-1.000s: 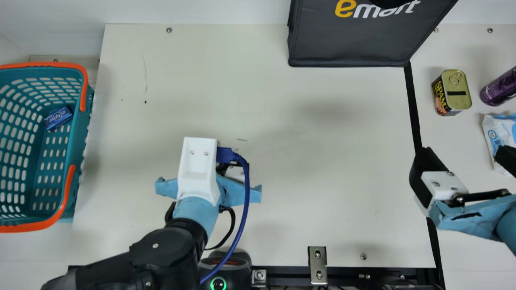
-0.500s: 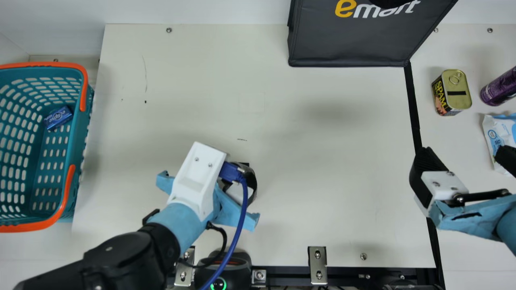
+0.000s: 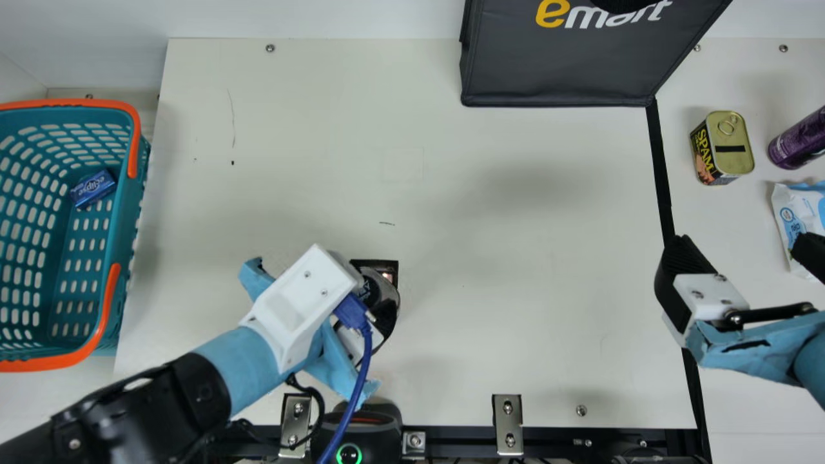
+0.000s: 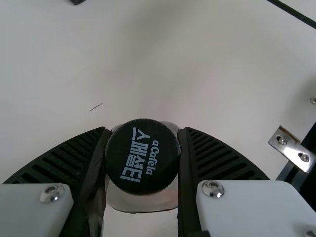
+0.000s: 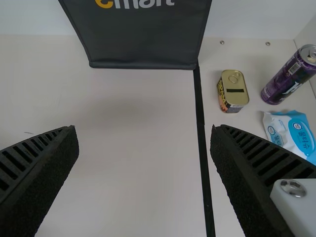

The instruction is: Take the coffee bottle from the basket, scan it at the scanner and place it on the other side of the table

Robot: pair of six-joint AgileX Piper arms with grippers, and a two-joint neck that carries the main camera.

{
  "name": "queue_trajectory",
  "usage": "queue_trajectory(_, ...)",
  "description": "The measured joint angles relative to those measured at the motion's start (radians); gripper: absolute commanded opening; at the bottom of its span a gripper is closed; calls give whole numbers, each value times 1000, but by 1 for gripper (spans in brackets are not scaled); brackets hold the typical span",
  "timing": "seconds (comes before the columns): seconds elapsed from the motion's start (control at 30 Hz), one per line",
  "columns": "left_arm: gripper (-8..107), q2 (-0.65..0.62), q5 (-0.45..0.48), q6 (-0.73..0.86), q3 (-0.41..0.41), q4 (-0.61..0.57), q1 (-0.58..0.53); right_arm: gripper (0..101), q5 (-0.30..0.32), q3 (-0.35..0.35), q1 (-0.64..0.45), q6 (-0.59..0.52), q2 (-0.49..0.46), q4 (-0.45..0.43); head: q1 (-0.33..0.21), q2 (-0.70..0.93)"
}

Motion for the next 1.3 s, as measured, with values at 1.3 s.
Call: queue_trajectory(1.3, -8, 112, 417, 1723, -94, -1050, 667, 95, 0, 0, 0, 0, 0, 0, 0, 0)
